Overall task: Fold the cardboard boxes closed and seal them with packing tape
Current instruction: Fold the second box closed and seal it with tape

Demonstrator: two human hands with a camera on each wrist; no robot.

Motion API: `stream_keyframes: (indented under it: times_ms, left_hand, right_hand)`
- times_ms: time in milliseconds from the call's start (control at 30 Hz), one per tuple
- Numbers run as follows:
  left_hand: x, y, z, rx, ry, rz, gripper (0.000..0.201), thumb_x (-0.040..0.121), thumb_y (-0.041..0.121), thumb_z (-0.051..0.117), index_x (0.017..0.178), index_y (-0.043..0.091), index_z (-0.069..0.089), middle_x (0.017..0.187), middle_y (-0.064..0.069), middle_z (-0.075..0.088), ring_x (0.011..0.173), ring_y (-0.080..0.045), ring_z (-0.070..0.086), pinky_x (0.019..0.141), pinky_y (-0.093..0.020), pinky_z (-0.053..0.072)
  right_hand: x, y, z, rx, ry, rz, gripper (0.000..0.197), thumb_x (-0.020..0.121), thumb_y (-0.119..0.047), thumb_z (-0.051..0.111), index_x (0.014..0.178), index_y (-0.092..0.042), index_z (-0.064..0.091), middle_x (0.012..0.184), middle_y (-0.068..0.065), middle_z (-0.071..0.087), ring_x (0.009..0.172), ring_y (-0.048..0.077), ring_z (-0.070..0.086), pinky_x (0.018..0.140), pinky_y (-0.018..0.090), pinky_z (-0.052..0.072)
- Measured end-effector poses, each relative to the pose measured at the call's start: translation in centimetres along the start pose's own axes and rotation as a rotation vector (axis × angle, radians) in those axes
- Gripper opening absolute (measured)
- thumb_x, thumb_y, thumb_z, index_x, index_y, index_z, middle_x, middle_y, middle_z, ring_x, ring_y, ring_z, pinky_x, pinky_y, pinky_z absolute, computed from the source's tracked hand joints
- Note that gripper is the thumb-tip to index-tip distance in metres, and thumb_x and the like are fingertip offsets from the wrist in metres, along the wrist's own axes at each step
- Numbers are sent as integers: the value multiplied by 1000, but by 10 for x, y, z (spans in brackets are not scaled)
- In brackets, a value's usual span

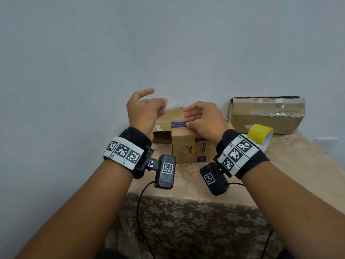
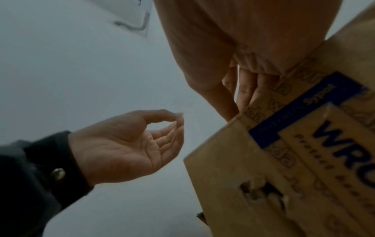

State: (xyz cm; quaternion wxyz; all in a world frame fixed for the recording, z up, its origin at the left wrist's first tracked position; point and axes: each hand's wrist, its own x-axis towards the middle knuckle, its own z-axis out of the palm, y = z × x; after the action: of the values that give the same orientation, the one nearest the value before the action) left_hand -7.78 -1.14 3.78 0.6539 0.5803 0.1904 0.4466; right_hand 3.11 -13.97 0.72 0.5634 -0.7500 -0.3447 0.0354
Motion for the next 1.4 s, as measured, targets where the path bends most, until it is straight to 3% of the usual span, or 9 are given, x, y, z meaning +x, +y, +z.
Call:
stream_keyframes:
  times_ms: [167, 267, 433, 667, 1000, 1200, 1300, 1400]
  left_hand:
    - [-1, -18, -6, 73, 18, -74, 46, 79, 1, 82, 117, 15, 60, 97, -14, 74, 85, -21, 76, 67, -26, 61]
    - [-1, -28, -8, 108, 30, -116, 49, 77, 3, 85, 117, 15, 61, 100, -12, 72, 83, -19, 76, 65, -26, 60]
    - [-3, -38, -8, 86, 50, -172, 48, 76, -3, 84, 115, 12, 60, 104, -17, 69, 83, -23, 75, 69, -31, 63]
    - [-7, -39, -5, -95, 90, -273, 46, 80, -8, 78, 119, 6, 58, 100, -18, 70, 83, -23, 73, 69, -31, 63]
    - [-8, -46, -4, -142, 108, -337, 40, 82, -8, 75, 115, 5, 59, 95, -16, 73, 75, -21, 74, 68, -29, 63]
    - [-8, -51, -6, -112, 108, -370, 38, 83, -10, 71, 116, 5, 58, 99, -19, 73, 72, -20, 72, 59, -24, 59]
    - [-9, -56, -5, -99, 96, -408, 25, 85, -6, 70, 107, 4, 62, 89, -15, 72, 68, -17, 69, 55, -23, 56]
    - [-9, -63, -4, -66, 57, -476, 9, 89, 2, 70, 97, 6, 66, 86, -11, 71, 64, -14, 64, 50, -21, 49]
  right_hand:
    - [7, 5, 3, -70, 19, 4, 29, 79, 1, 82, 100, -17, 75, 93, -3, 76, 88, 10, 73, 87, 32, 62]
    - [7, 7, 7, -118, 52, -8, 23, 87, 1, 69, 95, -19, 75, 92, -4, 75, 90, 9, 72, 89, 31, 60]
    - [5, -1, 12, -111, 110, 20, 20, 98, -27, 55, 94, -19, 74, 94, -4, 74, 93, 15, 68, 88, 37, 57]
    - [2, -1, 15, -170, 82, 9, 31, 96, -53, 60, 102, -25, 70, 100, -7, 71, 93, 11, 66, 81, 32, 52]
    - [9, 6, 21, -241, 85, 18, 28, 86, -47, 76, 105, -29, 67, 95, -11, 70, 94, 13, 68, 90, 43, 57]
    - [11, 7, 24, -293, 88, 23, 20, 82, -32, 79, 99, -32, 69, 91, -13, 69, 94, 13, 68, 90, 43, 57]
    - [11, 9, 25, -321, 92, 13, 11, 85, -32, 76, 95, -34, 73, 89, -16, 68, 94, 11, 67, 88, 42, 57]
    - [9, 8, 27, -379, 87, 9, 5, 90, -34, 73, 89, -33, 77, 91, -14, 71, 95, 11, 67, 80, 33, 52]
